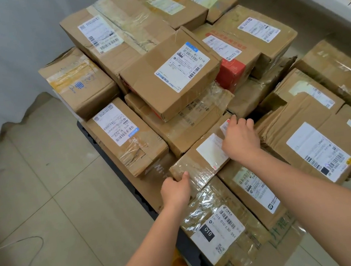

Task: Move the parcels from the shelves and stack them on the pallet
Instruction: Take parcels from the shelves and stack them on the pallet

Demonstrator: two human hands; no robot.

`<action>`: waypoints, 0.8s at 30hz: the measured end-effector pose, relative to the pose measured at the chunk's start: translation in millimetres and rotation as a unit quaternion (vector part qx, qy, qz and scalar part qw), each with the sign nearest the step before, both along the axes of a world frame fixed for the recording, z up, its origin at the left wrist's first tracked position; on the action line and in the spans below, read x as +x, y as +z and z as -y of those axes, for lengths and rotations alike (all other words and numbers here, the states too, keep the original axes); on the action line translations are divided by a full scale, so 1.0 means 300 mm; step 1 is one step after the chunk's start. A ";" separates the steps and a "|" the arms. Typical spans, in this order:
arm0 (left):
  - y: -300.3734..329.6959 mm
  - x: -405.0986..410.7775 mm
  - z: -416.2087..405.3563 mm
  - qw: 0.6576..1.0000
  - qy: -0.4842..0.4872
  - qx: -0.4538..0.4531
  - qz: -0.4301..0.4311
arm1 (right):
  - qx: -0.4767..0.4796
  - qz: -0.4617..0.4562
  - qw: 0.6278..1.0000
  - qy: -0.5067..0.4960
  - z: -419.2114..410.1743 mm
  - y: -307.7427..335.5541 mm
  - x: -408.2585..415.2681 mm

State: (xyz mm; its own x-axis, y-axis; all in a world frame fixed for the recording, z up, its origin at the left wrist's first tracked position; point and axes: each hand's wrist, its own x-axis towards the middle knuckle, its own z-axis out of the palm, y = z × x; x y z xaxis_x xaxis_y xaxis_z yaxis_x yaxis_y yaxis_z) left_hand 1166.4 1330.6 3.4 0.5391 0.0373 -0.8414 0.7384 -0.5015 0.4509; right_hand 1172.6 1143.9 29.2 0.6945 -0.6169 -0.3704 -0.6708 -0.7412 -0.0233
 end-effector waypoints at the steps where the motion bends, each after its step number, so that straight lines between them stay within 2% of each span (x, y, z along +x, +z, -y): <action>1: -0.002 -0.003 0.004 1.000 0.000 0.003 0.006 | 0.020 -0.006 1.000 -0.006 0.006 -0.002 0.005; 5: 0.001 -0.016 0.012 1.000 0.024 0.008 0.017 | 0.028 0.004 0.999 -0.019 0.035 0.013 0.027; 8: 0.006 -0.023 0.033 0.999 0.027 0.010 0.026 | 0.020 -0.025 0.999 -0.015 0.063 0.018 0.025; 11: 0.026 -0.011 0.077 0.999 0.028 -0.001 0.023 | 0.080 -0.031 0.996 -0.040 0.087 0.006 0.013; 17: 0.047 0.023 0.142 1.000 -0.014 -0.013 -0.023 | 0.138 -0.006 0.989 -0.058 0.100 0.015 0.005; 21: 0.103 0.031 0.115 0.995 -0.029 -0.056 -0.077 | 0.177 0.030 0.983 -0.042 0.087 0.073 -0.001; 24: 0.203 0.044 0.102 0.998 -0.042 -0.024 -0.047 | 0.200 0.035 0.979 0.005 0.084 0.187 -0.015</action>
